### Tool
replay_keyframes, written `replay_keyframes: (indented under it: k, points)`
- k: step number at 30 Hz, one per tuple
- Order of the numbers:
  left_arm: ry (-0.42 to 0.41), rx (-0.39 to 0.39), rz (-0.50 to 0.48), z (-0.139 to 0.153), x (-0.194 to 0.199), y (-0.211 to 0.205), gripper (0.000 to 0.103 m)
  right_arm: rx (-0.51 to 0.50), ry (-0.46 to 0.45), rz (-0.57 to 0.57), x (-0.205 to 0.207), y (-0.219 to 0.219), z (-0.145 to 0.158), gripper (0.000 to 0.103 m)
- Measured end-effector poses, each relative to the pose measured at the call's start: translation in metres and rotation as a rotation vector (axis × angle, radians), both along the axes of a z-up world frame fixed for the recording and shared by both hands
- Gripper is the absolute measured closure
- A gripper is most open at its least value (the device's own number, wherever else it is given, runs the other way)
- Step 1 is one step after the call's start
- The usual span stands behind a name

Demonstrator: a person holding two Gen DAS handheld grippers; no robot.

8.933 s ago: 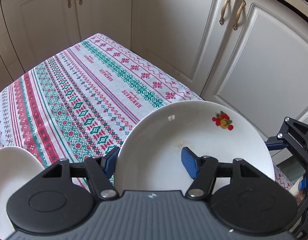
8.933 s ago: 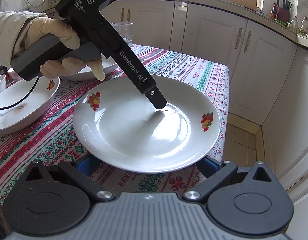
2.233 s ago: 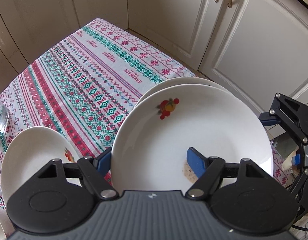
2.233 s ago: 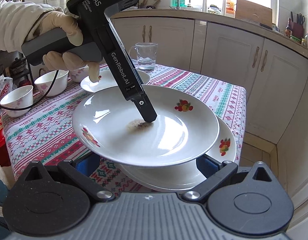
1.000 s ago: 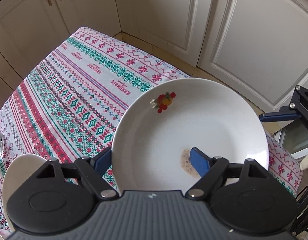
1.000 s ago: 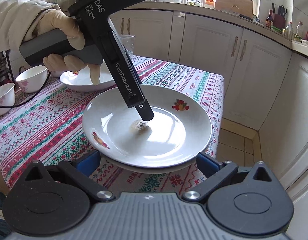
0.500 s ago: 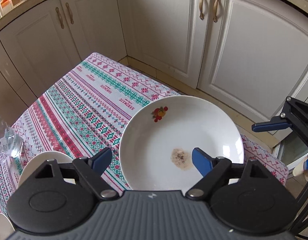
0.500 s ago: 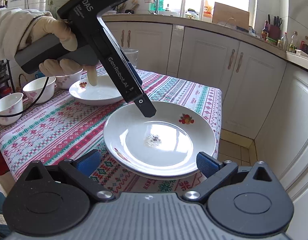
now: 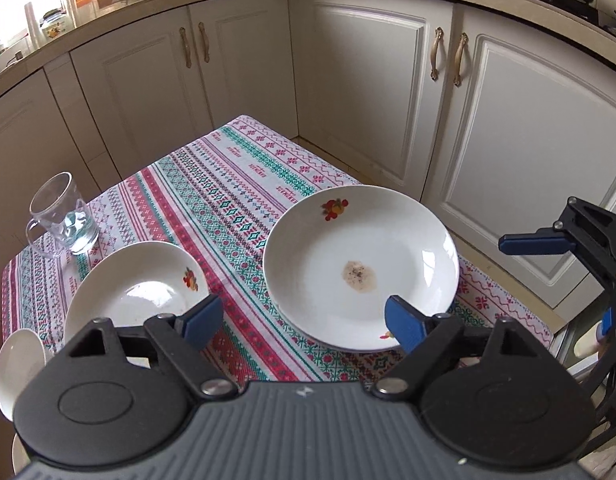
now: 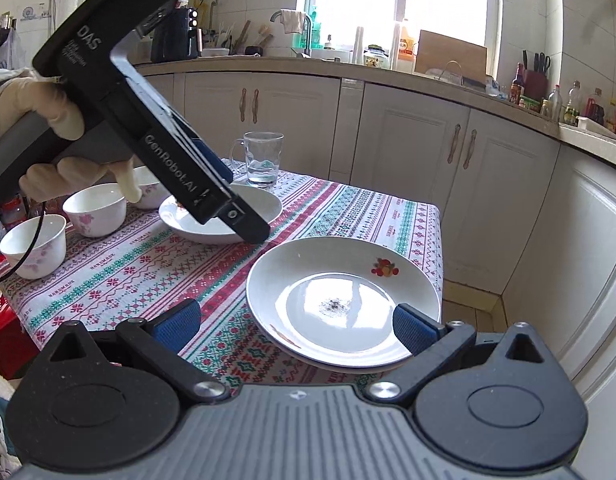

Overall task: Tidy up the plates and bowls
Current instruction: 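Open the left tool and pull it back from the stacked plates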

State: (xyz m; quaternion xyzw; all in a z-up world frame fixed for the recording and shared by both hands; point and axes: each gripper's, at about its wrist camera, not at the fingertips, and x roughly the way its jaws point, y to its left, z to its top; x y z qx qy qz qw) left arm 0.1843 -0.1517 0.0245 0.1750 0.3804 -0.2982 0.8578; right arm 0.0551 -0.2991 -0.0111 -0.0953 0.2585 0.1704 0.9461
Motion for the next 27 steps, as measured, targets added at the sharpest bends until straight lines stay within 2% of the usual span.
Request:
replay_keyframes:
  k: [8,13,22,27]
  points:
    - [-0.073,-0.055,0.1,-0.005,-0.041,0.025,0.013,-0.002,0.0,0.008,-0.017,0.01,0.002,0.0]
    - [-0.186,-0.061,0.266,-0.026,-0.062,0.036,0.009,-0.016,0.02,0.014,-0.018,0.015,0.001,0.0]
    - [-0.192,-0.071,0.528,-0.08,-0.045,0.061,0.009,-0.068,0.072,0.079,0.0,0.024,0.006,0.0]
    - [-0.162,-0.08,0.58,-0.098,-0.026,0.072,0.009,-0.105,0.09,0.103,0.019,0.028,0.012,0.0]
